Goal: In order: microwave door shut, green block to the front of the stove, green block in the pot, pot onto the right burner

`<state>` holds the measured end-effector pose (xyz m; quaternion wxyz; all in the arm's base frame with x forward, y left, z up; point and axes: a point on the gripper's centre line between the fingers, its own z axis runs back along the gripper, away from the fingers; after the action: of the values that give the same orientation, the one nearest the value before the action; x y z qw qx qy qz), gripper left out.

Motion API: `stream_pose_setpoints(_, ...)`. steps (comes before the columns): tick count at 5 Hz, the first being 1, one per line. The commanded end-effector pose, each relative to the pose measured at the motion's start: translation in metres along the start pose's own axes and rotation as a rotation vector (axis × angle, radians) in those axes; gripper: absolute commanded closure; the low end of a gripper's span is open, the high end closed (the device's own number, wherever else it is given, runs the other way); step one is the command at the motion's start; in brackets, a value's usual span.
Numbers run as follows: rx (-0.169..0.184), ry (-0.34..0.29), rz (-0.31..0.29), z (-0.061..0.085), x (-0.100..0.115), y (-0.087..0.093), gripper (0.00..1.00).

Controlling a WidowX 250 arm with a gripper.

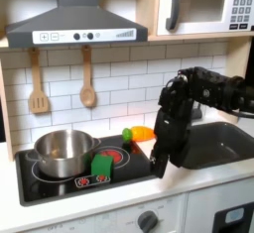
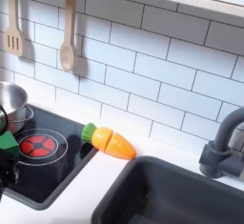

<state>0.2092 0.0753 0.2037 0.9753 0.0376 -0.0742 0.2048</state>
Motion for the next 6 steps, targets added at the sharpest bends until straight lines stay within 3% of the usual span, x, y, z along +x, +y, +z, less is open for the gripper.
stream_pose_setpoints(1, -0.018, 0.059, 0.021, -0.015, 0.017, 0.001, 0.00)
stream_pose_setpoints(6, -0.057, 0.037, 0.144, -0.017, 0.056, 0.007, 0.00)
